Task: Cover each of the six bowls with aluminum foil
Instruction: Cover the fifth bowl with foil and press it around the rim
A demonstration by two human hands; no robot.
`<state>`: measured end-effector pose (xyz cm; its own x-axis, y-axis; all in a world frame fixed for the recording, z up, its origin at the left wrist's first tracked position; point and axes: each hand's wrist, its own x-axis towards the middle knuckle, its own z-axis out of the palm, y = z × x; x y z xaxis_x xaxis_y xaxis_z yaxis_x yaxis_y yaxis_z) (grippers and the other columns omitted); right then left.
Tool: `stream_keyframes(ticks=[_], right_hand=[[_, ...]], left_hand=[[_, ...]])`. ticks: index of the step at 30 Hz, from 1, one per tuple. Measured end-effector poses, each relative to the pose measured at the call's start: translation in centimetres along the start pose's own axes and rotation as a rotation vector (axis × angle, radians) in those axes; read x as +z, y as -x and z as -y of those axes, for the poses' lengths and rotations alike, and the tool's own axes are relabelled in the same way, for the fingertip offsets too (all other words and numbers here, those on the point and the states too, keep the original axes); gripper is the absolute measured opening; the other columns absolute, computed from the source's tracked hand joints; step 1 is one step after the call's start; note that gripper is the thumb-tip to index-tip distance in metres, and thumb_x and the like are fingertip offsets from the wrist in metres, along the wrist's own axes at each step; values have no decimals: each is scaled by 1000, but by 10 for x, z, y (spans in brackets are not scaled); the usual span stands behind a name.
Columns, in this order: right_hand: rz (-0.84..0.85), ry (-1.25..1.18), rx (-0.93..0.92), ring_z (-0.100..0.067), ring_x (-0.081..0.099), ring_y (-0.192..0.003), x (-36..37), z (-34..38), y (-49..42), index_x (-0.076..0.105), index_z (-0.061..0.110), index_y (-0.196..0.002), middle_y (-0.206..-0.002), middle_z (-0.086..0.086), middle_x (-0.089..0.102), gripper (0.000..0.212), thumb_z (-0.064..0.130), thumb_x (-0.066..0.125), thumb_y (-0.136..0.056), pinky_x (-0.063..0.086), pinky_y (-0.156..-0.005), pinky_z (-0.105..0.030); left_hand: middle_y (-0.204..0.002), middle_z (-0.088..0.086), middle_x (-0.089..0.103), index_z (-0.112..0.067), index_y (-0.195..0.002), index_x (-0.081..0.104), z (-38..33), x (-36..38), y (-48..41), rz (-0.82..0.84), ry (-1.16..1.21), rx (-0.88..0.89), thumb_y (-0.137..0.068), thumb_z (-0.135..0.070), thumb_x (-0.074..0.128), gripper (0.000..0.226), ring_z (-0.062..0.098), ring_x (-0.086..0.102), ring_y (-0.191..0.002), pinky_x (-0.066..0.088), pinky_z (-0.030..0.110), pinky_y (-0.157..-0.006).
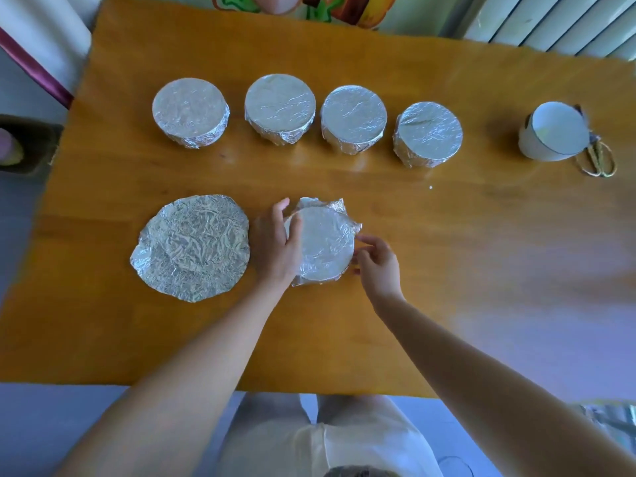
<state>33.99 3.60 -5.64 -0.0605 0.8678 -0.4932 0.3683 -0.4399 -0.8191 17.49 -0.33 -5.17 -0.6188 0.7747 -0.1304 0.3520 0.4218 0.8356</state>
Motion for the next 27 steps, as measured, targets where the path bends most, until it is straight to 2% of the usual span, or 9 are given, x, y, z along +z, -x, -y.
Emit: stream_keyframes(ticks=[2,4,7,10,14,17,20,22,27], right_hand=[[-110,73,-75,-18,61,-82,-9,-1,3,62,19,-109,-96,-9,69,26,8,50,-88,53,-79,-35],[-163,131,-249,-15,57,-92,-13,6,-4,61,16,-113,-105,-1,62,28,10,50,-88,50,-88,-40],[-76,228,-593,-15,51,-122,-4,23,-19,59,11,-125,-128,3,55,38,12,49,-89,41,-104,-35],[86,268,-713,-17,40,-139,14,27,-30,56,9,-133,-144,-2,50,40,17,44,-96,31,-115,-30],[129,220,-599,-17,48,-132,28,11,-35,59,8,-131,-134,-4,60,38,18,40,-99,38,-111,-37],[125,122,-482,-11,57,-116,32,7,-34,60,11,-129,-122,3,64,37,22,39,-100,46,-99,-32],[138,-30,-351,-10,59,-112,34,0,-32,62,15,-127,-121,3,66,37,26,38,-100,48,-95,-29],[152,-136,-283,-16,62,-108,36,-4,-34,64,15,-124,-117,-2,68,37,27,37,-101,51,-89,-31],[167,-267,-208,-23,64,-103,39,-4,-36,66,16,-116,-113,-9,69,32,25,38,-101,52,-83,-31]], left_hand=[[-142,10,52,-11,-137,53,-1,-3,5,-78,-89,61,-90,-49,31,64,25,39,-133,30,44,-111],[-149,13,46,-9,-137,53,-3,-3,14,-175,-146,104,-95,-44,33,58,30,35,-139,24,44,-113],[-156,12,37,-9,-141,49,-4,7,27,-161,-195,140,-99,-42,31,56,31,30,-145,21,48,-118],[-155,13,40,-6,-142,49,0,19,27,-156,-199,157,-101,-39,31,55,32,33,-144,25,55,-116],[-144,13,53,-3,-139,52,12,29,22,-158,-127,157,-100,-33,32,54,30,47,-134,35,52,-110],[-137,9,58,-3,-139,52,19,32,25,-121,16,117,-99,-31,31,54,22,51,-127,38,35,-109],[-135,0,55,-1,-138,53,23,35,25,-146,100,141,-100,-29,30,52,9,49,-125,35,20,-106],[-135,1,56,-1,-137,54,24,37,24,-163,129,146,-101,-29,29,53,8,48,-125,37,25,-107],[-137,12,58,1,-137,53,28,42,25,-190,175,78,-99,-33,28,57,21,52,-127,42,41,-106]])
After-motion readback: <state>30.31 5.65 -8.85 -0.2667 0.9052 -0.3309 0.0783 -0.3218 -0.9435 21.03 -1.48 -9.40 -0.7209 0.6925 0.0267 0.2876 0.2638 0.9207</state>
